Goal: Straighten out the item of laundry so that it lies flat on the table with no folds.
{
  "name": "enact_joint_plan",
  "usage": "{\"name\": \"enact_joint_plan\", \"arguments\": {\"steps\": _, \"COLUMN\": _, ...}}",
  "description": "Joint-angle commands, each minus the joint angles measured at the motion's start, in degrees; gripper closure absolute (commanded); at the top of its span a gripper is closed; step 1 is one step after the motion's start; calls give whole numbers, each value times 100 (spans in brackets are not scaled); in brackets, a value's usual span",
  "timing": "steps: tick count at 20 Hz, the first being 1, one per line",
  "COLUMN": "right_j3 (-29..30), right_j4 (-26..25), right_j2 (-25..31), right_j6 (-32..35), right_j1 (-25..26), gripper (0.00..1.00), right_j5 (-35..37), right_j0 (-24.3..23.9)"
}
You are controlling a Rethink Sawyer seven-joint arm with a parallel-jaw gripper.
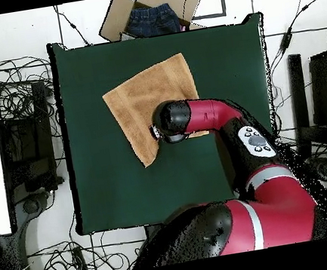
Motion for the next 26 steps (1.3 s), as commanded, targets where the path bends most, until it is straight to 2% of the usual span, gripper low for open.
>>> {"name": "enact_joint_plan", "arguments": {"steps": 1, "right_j3": -299, "right_j4": 245, "right_j2": -70, "right_j6": 989, "right_j1": 190, "gripper": 100, "right_j5": 219, "right_j0": 172}}
{"name": "enact_joint_plan", "arguments": {"steps": 6, "right_j3": -291, "right_j4": 261, "right_j2": -77, "right_j6": 983, "right_j1": 106, "gripper": 100, "right_j5": 300, "right_j0": 182}}
{"name": "enact_joint_plan", "arguments": {"steps": 16, "right_j3": -147, "right_j4": 521, "right_j2": -15, "right_j6": 938, "right_j1": -515, "gripper": 100, "right_j5": 914, "right_j0": 90}}
{"name": "enact_joint_plan", "arguments": {"steps": 21, "right_j3": -378, "right_j4": 494, "right_j2": -21, "right_j6": 820, "right_j1": -273, "gripper": 100, "right_j5": 928, "right_j0": 73}}
{"name": "enact_joint_plan", "arguments": {"steps": 26, "right_j3": -191, "right_j4": 482, "right_j2": -3, "right_j6": 878, "right_j1": -154, "gripper": 100, "right_j5": 552, "right_j0": 44}}
